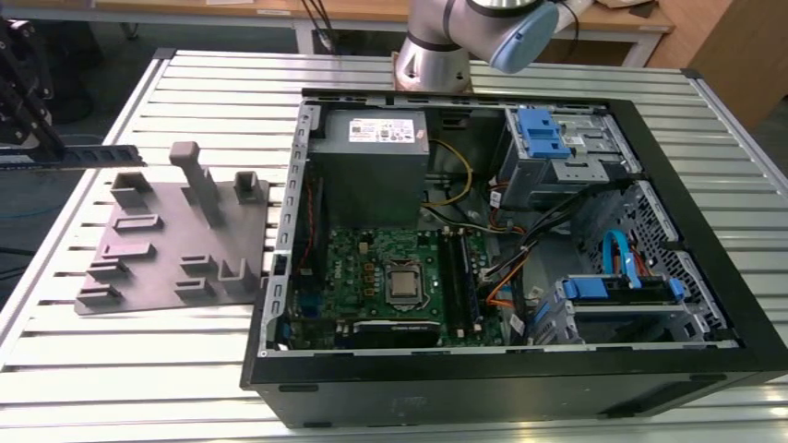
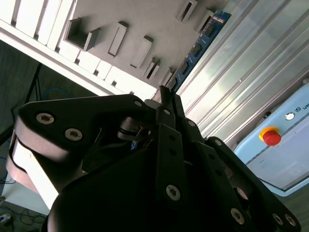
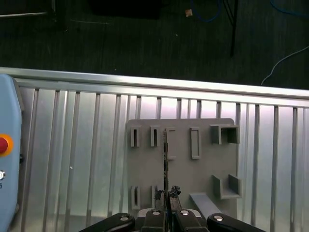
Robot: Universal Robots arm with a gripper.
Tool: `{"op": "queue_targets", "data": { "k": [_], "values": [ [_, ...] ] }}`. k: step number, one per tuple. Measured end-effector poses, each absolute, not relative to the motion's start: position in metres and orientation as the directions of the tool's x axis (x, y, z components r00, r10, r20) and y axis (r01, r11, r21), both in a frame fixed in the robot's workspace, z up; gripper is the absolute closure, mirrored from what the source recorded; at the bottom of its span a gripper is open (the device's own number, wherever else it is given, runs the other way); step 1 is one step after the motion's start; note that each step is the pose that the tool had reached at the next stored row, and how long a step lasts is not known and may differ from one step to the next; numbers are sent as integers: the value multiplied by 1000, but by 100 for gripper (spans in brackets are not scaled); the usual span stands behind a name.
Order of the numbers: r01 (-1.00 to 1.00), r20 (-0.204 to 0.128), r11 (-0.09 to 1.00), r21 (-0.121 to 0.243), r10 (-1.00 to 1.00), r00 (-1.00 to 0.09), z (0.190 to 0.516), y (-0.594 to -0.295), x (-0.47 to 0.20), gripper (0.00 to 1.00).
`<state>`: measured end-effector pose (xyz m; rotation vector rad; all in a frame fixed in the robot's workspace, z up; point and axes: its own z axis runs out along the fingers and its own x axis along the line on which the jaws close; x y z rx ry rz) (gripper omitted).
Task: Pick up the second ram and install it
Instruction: 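Pick up the second ram and move it above second insertion slot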
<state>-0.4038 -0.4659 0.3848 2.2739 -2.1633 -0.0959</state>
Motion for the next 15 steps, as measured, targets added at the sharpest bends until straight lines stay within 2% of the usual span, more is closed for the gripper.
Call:
{"op": "queue_targets", "data": {
  "k": [15],
  "values": [
    [-998, -43, -51, 43, -998, 49, 400, -466, -404, 89]
  ]
}}
